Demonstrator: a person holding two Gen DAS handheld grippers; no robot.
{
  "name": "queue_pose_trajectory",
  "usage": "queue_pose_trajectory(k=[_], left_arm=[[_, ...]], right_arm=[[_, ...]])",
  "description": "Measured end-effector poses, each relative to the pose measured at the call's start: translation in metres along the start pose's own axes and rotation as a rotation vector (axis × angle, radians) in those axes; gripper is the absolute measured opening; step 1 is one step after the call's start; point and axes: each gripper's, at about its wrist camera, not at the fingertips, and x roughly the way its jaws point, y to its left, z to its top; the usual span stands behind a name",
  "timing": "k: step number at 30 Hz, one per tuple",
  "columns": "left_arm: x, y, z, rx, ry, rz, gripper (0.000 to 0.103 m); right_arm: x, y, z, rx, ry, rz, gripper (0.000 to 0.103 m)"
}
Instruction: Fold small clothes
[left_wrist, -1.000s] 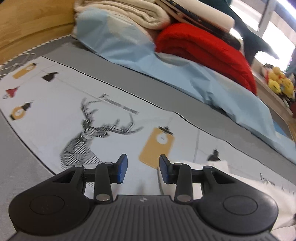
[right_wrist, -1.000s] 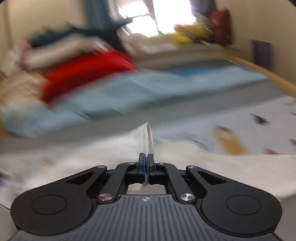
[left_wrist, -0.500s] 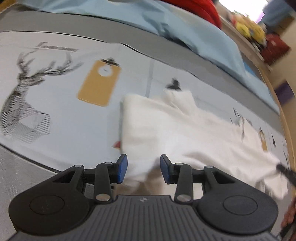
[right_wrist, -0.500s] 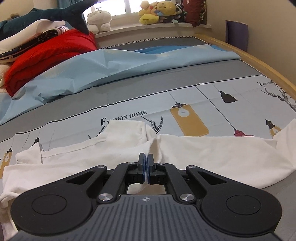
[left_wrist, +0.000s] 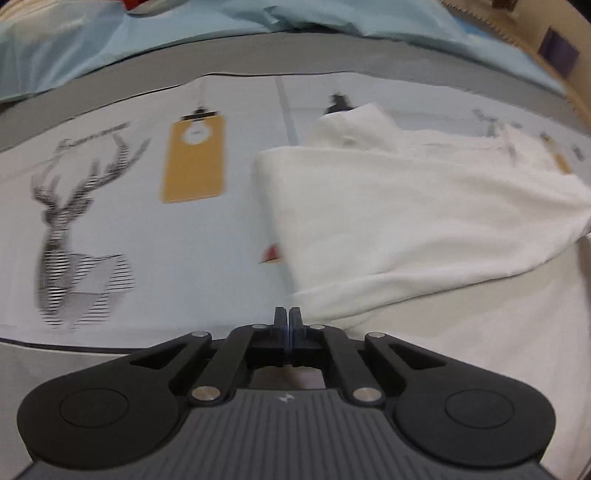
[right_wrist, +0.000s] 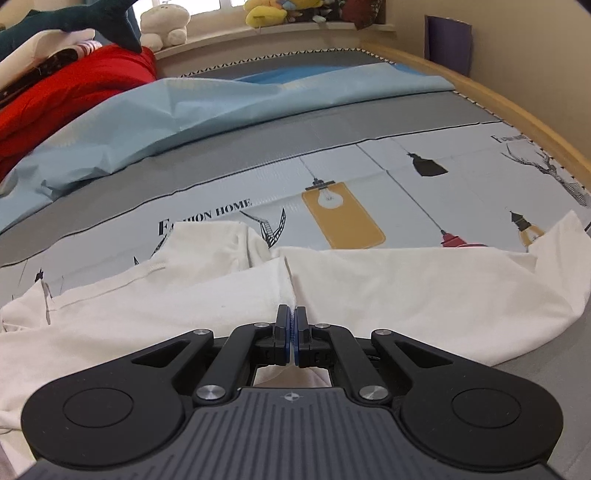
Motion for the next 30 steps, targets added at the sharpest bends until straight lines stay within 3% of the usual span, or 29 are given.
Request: queue_pose_trajectory(k=[2, 6, 8, 11, 13, 15, 17, 22, 27, 30], left_arm=[[0.001, 0.01, 0.0, -0.037, 0.002, -0.011, 0.0], [-0.013, 0.018, 0.009, -0.143, -0.11, -0.136, 0.003], [-0.014, 0.013, 0.011, -0.148, -0.134, -0.15, 0.015], [-0.003, 0.001, 0.011, -0.105, -0.112, -0.147, 0.018], [0.005, -0.005, 0.006, -0.044, -0.056, -0.115, 0.016], [0.012, -0.009, -0.002, 0.001, 0.013, -0.075, 0.014], [0.013, -0.005, -0.002, -0.003, 0.034, -0.086, 0.013], [0.01, 0.006, 0.002, -0.046, 0.063, -0.106, 0.014], [-0.007, 0.026, 0.011, -0.22, -0.086, -0.168, 0.019], [-0.004, 0.032, 0.011, -0.303, -0.127, -0.164, 0.029]], right_arm=[[0.006, 0.004, -0.001, -0.021, 0.024, 0.013, 0.001], [0.01, 0.003, -0.002, -0.024, 0.035, -0.065, 0.002], [0.005, 0.002, 0.0, -0.019, -0.007, -0.114, 0.003], [-0.005, -0.003, 0.004, 0.041, -0.074, -0.048, 0.003], [-0.006, -0.002, 0.004, 0.061, -0.076, 0.031, 0.003], [0.002, 0.002, 0.002, 0.066, -0.015, 0.135, 0.003], [0.015, 0.008, -0.004, 0.047, 0.082, 0.199, 0.003], [0.039, 0.014, -0.023, -0.028, 0.23, 0.124, 0.003], [0.036, 0.009, -0.021, -0.016, 0.236, 0.102, 0.003], [0.034, 0.008, -0.02, 0.0, 0.232, 0.094, 0.003]])
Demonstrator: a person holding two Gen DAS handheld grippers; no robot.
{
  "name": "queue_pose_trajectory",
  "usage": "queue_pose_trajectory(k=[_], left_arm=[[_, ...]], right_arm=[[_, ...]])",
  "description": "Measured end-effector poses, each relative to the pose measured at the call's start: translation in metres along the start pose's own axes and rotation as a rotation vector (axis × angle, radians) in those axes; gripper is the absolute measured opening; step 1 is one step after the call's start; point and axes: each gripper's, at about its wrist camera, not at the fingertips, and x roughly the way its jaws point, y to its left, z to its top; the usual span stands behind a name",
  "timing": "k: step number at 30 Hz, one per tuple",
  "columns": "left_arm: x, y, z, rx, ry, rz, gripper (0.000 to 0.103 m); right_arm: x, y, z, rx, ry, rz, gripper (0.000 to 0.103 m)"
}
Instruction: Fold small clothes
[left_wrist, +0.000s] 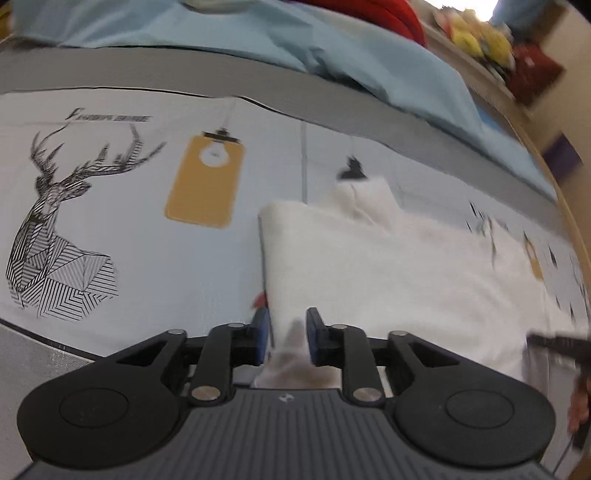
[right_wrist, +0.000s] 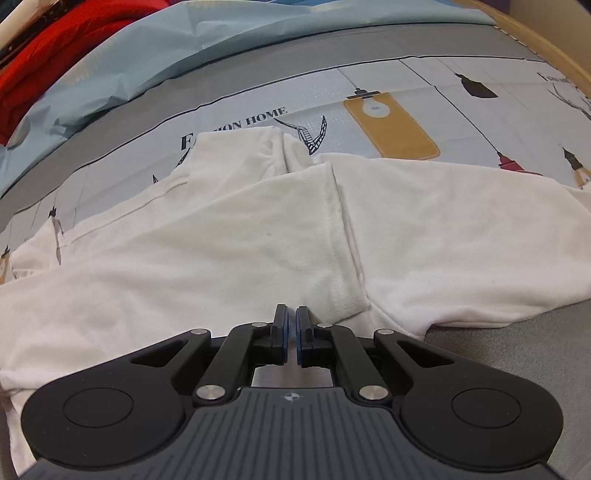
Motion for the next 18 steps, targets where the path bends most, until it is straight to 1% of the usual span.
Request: queue_pose_trajectory(k=[1, 2, 4, 6, 7, 9, 10, 11, 12, 14, 16, 18], left_arm=[[0.004, 0.0, 0.001, -0.011, 0.001, 0.002, 0.034], [0.009, 0.0, 0.002, -0.02, 0.01, -0.006, 0.035], [0.018, 0.001, 0.004, -0.049, 0.024, -0.021, 0.035], [0.024, 0.002, 0.003, -0.084, 0.036, -0.021, 0.035], [0.025, -0.001, 0.003, -0.07, 0.04, -0.019, 0.035], [0.026, -0.007, 0.001, -0.016, 0.036, -0.001, 0.032], [0.027, -0.01, 0.001, 0.012, 0.039, 0.017, 0.016], [0.027, -0.011, 0.001, 0.035, 0.036, 0.042, 0.004], [0.026, -0.011, 0.001, 0.048, 0.028, 0.054, 0.003], [0.021, -0.008, 0.003, 0.04, 0.006, 0.054, 0.003], [0.017, -0.005, 0.005, 0.031, -0.011, 0.089, 0.003], [0.015, -0.005, 0.006, 0.045, -0.018, 0.115, 0.003]], right_arm=[[-0.001, 0.0, 0.001, 0.0, -0.003, 0.001, 0.003], [-0.001, 0.001, 0.001, -0.002, -0.005, 0.004, 0.003], [-0.001, 0.002, 0.0, 0.001, -0.007, 0.012, 0.003], [-0.002, 0.002, 0.001, 0.007, -0.008, 0.015, 0.004], [-0.001, 0.003, 0.001, 0.008, -0.008, 0.015, 0.004], [-0.002, 0.003, 0.002, 0.012, -0.013, 0.017, 0.004], [-0.003, 0.003, 0.003, 0.015, -0.016, 0.019, 0.004], [-0.003, 0.004, 0.003, 0.016, -0.019, 0.021, 0.004], [-0.003, 0.004, 0.003, 0.016, -0.019, 0.023, 0.004], [-0.003, 0.005, 0.004, 0.014, -0.019, 0.027, 0.004], [-0.003, 0.004, 0.004, 0.014, -0.017, 0.031, 0.004], [-0.004, 0.003, 0.004, 0.016, -0.019, 0.031, 0.004]])
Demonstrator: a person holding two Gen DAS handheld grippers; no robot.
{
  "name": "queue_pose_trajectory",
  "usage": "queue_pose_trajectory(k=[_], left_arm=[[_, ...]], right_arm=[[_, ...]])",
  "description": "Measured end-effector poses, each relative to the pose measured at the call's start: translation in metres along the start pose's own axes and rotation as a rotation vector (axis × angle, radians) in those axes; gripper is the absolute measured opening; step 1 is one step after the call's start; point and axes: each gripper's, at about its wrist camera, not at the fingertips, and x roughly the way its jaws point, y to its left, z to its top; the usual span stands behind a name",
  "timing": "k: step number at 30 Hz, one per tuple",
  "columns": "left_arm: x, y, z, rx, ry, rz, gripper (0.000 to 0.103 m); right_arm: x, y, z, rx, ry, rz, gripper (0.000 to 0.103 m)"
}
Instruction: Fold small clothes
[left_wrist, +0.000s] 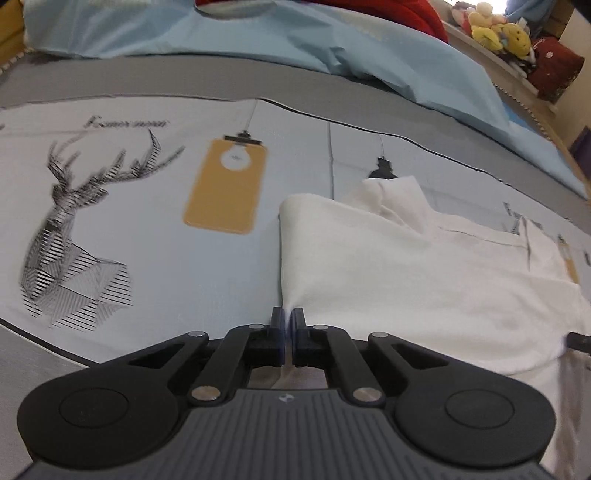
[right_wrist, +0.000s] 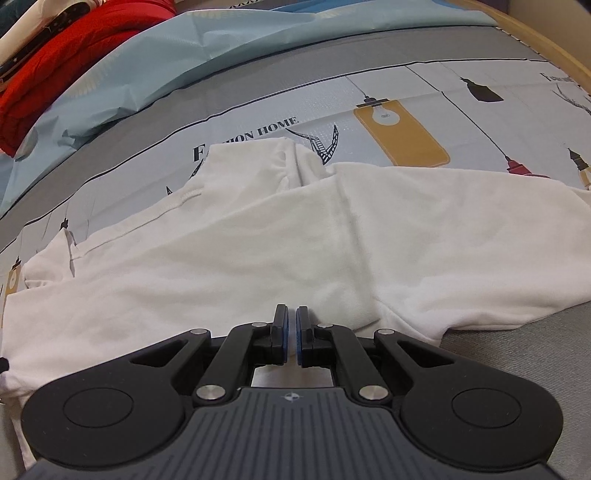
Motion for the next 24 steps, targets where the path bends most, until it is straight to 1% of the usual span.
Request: queue_pose_trajectory(k=[2, 3, 4, 5, 6, 7, 8, 9, 10, 11, 12, 13, 14, 15, 16, 18, 19, 21, 24], left_arm=[[-0.002, -0.007, 0.0, 0.044, 0.015, 0.023, 0.005], [-0.005, -0.011, 0.001, 0.07, 0.007, 0.057, 0.005], [-0.011, -0.015, 0.001, 0.092, -0.024, 0.095, 0.007], [-0.018, -0.018, 0.001, 0.104, -0.057, 0.114, 0.008], [-0.024, -0.019, 0.003, 0.102, -0.079, 0.099, 0.008], [-0.028, -0.019, 0.004, 0.091, -0.089, 0.06, 0.008], [-0.029, -0.018, 0.004, 0.078, -0.083, 0.014, 0.008], [-0.026, -0.019, 0.003, 0.078, -0.054, -0.023, 0.01], [-0.02, -0.02, 0.0, 0.095, -0.008, -0.037, 0.016], [-0.008, -0.024, -0.005, 0.133, 0.068, -0.026, 0.024], [0.003, -0.027, -0.012, 0.174, 0.132, 0.015, 0.024], [0.007, -0.032, -0.02, 0.218, 0.137, 0.062, 0.031], [0.005, -0.037, -0.021, 0.243, 0.118, 0.093, 0.035], [0.001, -0.04, -0.021, 0.246, 0.112, 0.099, 0.035], [-0.004, -0.042, -0.019, 0.236, 0.092, 0.084, 0.035], [-0.009, -0.045, -0.019, 0.228, 0.063, 0.064, 0.04], [-0.006, -0.048, -0.021, 0.24, 0.078, 0.074, 0.042], [0.003, -0.049, -0.026, 0.263, 0.136, 0.106, 0.043], [-0.005, -0.05, -0.025, 0.249, 0.123, 0.11, 0.043]], right_arm=[[-0.001, -0.002, 0.0, 0.003, -0.003, 0.002, 0.004], [-0.001, -0.003, 0.001, 0.004, -0.004, 0.001, 0.004], [-0.002, -0.005, 0.001, 0.004, -0.006, -0.002, 0.004], [-0.003, -0.006, 0.001, 0.007, -0.01, -0.006, 0.004], [-0.004, -0.007, 0.002, 0.011, -0.014, -0.007, 0.004], [-0.005, -0.009, 0.002, 0.014, -0.019, -0.01, 0.004], [-0.006, -0.01, 0.002, 0.016, -0.024, -0.012, 0.004], [-0.008, -0.012, 0.003, 0.018, -0.029, -0.015, 0.004], [-0.009, -0.013, 0.003, 0.022, -0.034, -0.017, 0.004], [-0.011, -0.016, 0.003, 0.029, -0.042, -0.016, 0.004], [-0.014, -0.019, 0.004, 0.041, -0.052, -0.016, 0.004], [-0.017, -0.023, 0.005, 0.05, -0.061, -0.017, 0.004], [-0.02, -0.026, 0.006, 0.061, -0.074, -0.018, 0.004], [-0.023, -0.031, 0.007, 0.074, -0.09, -0.02, 0.005], [-0.028, -0.037, 0.008, 0.095, -0.11, -0.027, 0.006], [-0.036, -0.052, 0.01, 0.146, -0.154, -0.049, 0.014], [-0.041, -0.062, 0.011, 0.175, -0.183, -0.059, 0.016], [-0.05, -0.083, 0.011, 0.223, -0.233, -0.086, 0.017], [-0.062, -0.123, 0.013, 0.278, -0.293, -0.127, 0.017]])
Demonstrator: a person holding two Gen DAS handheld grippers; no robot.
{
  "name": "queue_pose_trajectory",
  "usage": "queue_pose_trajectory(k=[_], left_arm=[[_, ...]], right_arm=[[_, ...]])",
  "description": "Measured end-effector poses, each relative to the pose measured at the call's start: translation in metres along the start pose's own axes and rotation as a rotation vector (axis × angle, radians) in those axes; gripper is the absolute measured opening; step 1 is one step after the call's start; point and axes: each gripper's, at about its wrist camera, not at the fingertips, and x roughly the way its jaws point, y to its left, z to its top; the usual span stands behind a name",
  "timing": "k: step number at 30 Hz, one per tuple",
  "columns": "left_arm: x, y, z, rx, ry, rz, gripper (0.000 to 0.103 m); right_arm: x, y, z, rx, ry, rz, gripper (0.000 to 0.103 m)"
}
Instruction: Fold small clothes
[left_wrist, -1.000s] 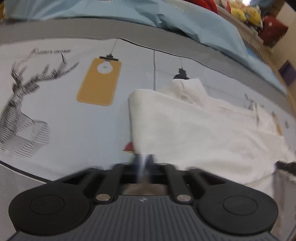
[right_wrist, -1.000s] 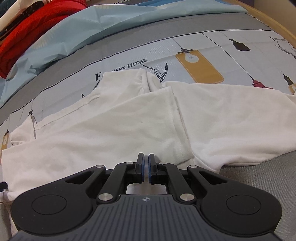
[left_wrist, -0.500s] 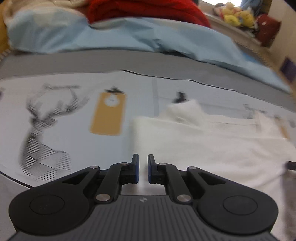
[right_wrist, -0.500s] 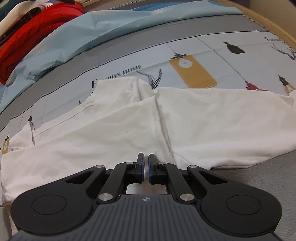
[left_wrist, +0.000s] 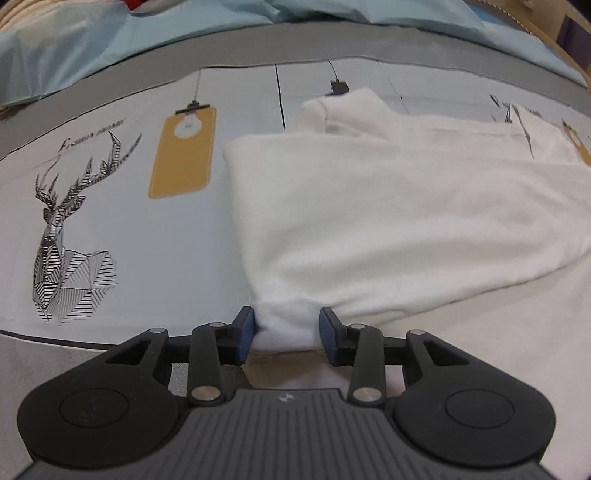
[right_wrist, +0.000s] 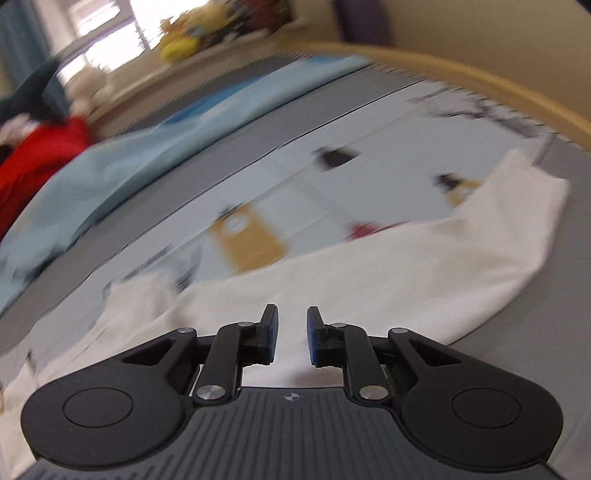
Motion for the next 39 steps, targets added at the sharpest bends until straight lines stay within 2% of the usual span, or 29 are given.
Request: queue_pose_trajectory(k=[5, 9, 12, 16, 20, 22, 26, 30, 34, 37, 39], left_arm=[[-0.019, -0.004, 0.003, 0.008, -0.052, -0.019, 0.043], [-0.022, -0.008, 0.002, 0.031, -0.06, -0.019, 0.043], [-0.021, -0.008, 0.002, 0.038, -0.065, -0.001, 0.043], [-0.023, -0.012, 0.0, 0.066, -0.081, 0.009, 0.043], [-0.025, -0.011, 0.0, 0.066, -0.095, 0.009, 0.043], [-0.027, -0.011, 0.0, 0.069, -0.101, 0.012, 0.043], [-0.031, -0.008, 0.001, 0.066, -0.118, 0.013, 0.043], [-0.036, 0.0, 0.003, 0.039, -0.129, 0.006, 0.043], [-0.04, 0.01, 0.005, -0.001, -0.13, 0.009, 0.043], [-0.044, 0.021, 0.008, -0.051, -0.137, 0.004, 0.043], [-0.049, 0.028, 0.011, -0.088, -0.145, -0.004, 0.043]], right_arm=[[0.004, -0.092, 0.027, 0.109, -0.134, -0.129, 0.017], [0.016, -0.179, 0.039, 0.299, -0.209, -0.217, 0.017], [0.023, -0.224, 0.042, 0.413, -0.245, -0.296, 0.018], [0.04, -0.252, 0.038, 0.465, -0.263, -0.262, 0.021], [0.048, -0.25, 0.034, 0.439, -0.319, -0.241, 0.018], [0.049, -0.243, 0.033, 0.388, -0.33, -0.237, 0.002], [0.033, -0.23, 0.047, 0.387, -0.404, -0.212, 0.002], [0.003, -0.181, 0.063, 0.34, -0.486, -0.098, 0.002], [-0.029, -0.068, 0.061, 0.068, -0.518, 0.123, 0.002], [-0.056, 0.031, 0.031, -0.136, -0.501, 0.304, 0.002], [-0.07, 0.097, 0.002, -0.238, -0.449, 0.445, 0.002]])
